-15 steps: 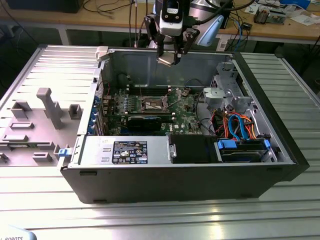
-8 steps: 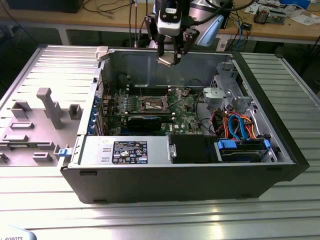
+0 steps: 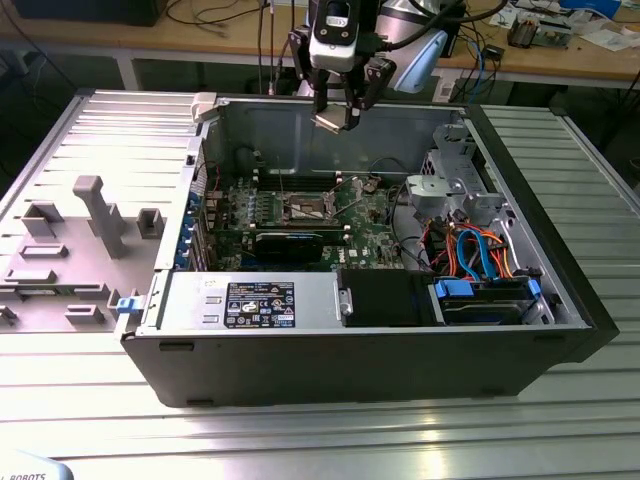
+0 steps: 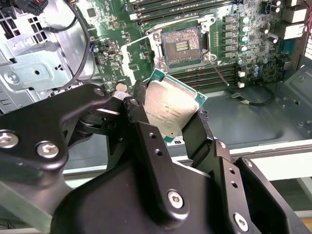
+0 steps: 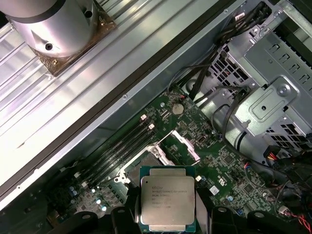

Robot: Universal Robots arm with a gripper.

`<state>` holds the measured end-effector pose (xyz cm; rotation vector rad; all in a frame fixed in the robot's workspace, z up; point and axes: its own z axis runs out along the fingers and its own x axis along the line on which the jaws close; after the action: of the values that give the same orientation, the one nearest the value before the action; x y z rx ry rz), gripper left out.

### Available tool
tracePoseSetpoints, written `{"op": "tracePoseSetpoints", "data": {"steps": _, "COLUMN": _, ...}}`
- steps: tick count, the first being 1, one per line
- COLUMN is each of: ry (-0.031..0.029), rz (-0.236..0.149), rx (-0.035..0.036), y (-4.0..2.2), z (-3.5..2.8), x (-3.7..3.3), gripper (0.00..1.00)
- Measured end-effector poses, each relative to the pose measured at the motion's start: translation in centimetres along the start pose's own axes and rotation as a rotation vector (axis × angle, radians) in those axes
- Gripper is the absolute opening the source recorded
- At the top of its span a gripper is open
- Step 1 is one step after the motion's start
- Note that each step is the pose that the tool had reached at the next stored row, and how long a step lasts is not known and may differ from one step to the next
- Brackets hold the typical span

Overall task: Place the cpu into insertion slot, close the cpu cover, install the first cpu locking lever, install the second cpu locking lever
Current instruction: 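Place the cpu into insertion slot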

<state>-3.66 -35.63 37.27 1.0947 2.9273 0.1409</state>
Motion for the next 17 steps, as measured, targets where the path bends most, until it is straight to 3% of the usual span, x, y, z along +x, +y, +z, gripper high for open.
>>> {"op": "tracePoseSetpoints", "data": {"steps": 9, "ry": -0.0009, "rz": 0.009, "rx": -0.0001, "y": -0.01, "z": 0.0, "x": 0.01, "gripper": 0.54}}
{"op": "tracePoseSetpoints", "data": {"steps": 17, "ry": -0.0092, "rz": 0.102, "rx": -0.0015, "y": -0.11, "z": 0.08, "x": 0.11, "gripper": 0.54}}
